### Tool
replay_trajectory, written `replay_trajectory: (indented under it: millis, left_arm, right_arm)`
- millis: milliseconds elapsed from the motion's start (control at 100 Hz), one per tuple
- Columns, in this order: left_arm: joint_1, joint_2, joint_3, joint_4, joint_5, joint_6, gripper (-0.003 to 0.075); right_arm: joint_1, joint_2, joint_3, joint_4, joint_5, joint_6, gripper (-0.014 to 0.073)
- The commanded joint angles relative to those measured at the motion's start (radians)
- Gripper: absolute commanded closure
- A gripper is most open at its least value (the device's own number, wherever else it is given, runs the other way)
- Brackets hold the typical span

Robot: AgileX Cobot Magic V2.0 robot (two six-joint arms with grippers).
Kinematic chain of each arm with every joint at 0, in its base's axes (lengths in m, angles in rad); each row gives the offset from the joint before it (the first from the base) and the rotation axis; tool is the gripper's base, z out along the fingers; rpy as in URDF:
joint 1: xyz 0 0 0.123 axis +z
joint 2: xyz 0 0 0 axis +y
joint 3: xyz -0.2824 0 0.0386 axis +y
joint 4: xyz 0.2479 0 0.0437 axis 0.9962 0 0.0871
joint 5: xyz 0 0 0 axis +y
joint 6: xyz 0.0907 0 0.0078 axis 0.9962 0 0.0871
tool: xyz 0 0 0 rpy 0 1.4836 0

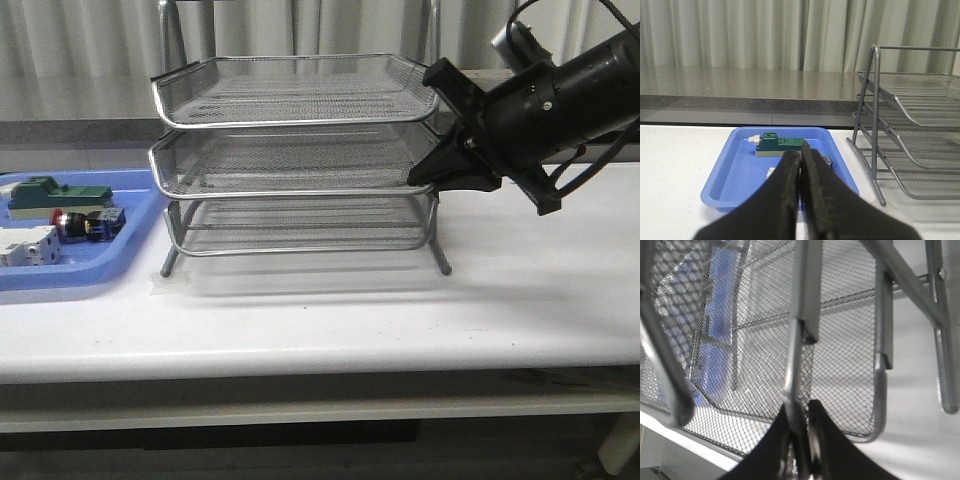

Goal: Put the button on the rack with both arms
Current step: 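Hook the middle wire tray with the right gripper and pull it toward the robot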

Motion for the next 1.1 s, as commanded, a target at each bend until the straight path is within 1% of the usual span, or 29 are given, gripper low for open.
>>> replay_trajectory:
  millis: [0, 180, 330, 450, 760, 880, 1090]
  left_arm:
    - [0.003, -0.033, 0.046, -0.001, -0.083, -0.009, 0.0716]
    - [0.003, -0.033, 0.046, -0.001, -0.083, -0.009, 0.0716]
    - [0.003, -0.033, 0.046, -0.001, -0.083, -0.009, 0.0716]
    - [0.003, -0.033, 0.046, -0.001, -0.083, -0.009, 0.0716]
    - [0.003, -0.033, 0.046, -0.001, -0.083, -0.009, 0.0716]
    - [0.003, -0.033, 0.046, -0.001, -0.083, -0.009, 0.0716]
    - [0.003, -0.033, 0.046, -0.001, -0.083, -0.009, 0.0716]
  right_arm:
    - [0.002, -0.046, -0.009, -0.002, 0.095, -0.003, 0.0657]
    - [0.002, -0.049, 0.067, -0.017, 0.094, -0.007, 0.0657]
    - [0.002, -0.067, 0.15, -0.019, 0.093, -0.041, 0.0657]
    - [0.002, -0.113, 0.223, -0.019, 0.091, -0.074, 0.0657]
    - [0.002, -0.269, 0.4, -0.02, 0.038, -0.099, 0.0657]
    - [0.002, -0.312, 0.432, -0.02, 0.042, -0.102, 0.0657]
    - [0.002, -0.336, 0.434, -0.023, 0.042, -0.102, 0.065]
